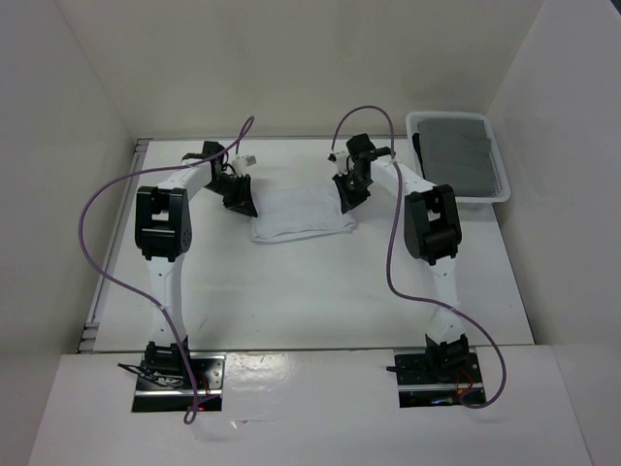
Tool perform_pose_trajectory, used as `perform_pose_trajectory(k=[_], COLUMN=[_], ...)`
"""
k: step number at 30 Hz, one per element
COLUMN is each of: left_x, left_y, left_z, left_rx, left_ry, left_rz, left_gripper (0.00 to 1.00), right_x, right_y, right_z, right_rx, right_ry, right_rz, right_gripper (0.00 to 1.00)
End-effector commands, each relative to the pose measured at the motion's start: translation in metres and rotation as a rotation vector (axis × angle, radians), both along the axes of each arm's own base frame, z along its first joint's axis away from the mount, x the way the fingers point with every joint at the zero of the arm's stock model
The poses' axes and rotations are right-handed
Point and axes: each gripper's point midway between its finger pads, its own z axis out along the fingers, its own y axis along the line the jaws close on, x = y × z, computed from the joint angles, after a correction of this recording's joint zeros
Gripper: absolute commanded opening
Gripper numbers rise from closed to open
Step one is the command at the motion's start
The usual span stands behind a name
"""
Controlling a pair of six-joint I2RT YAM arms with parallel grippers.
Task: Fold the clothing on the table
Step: Fold the skirt
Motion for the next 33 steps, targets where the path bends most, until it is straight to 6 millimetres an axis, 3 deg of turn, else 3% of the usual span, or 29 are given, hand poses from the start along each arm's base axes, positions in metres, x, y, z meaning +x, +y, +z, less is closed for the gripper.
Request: perform_pose_trajectory(k=[1, 3, 9, 17, 25, 33], left_x=[-0.014, -0.014, -0.014, -0.016, -0.018, -0.021], left_y=[0.015, 0.015, 0.015, 0.015, 0.015, 0.02], left_z=[-0.029, -0.029, -0.026, -0.028, -0.027, -0.026], left_rx=[0.089, 0.089, 0.089, 0.089, 0.089, 0.09], left_ry=[0.062, 0.062, 0.062, 0.072, 0.072, 0.067], left_rz=[-0.02, -0.02, -0.02, -0.02, -0.02, -0.018], left_gripper=[0.08, 0.08, 0.08, 0.08, 0.08, 0.08], right_x=[0.012, 0.015, 0.027, 0.031, 0.024, 0.025], right_y=[0.015, 0.023, 0.016, 0.021, 0.064, 0.089], right_z=[0.019, 0.03, 0.045, 0.051, 0.065, 0.072], right_rx=[-0.039, -0.053, -0.116, -0.129, -0.103, -0.091], right_ry=[-0.06, -0.085, -0.126, -0.137, -0.146, -0.167], right_rz=[0.014, 0.012, -0.047, -0.044, 0.035, 0.073], right_gripper=[0.0, 0.0, 0.0, 0.0, 0.0, 0.0])
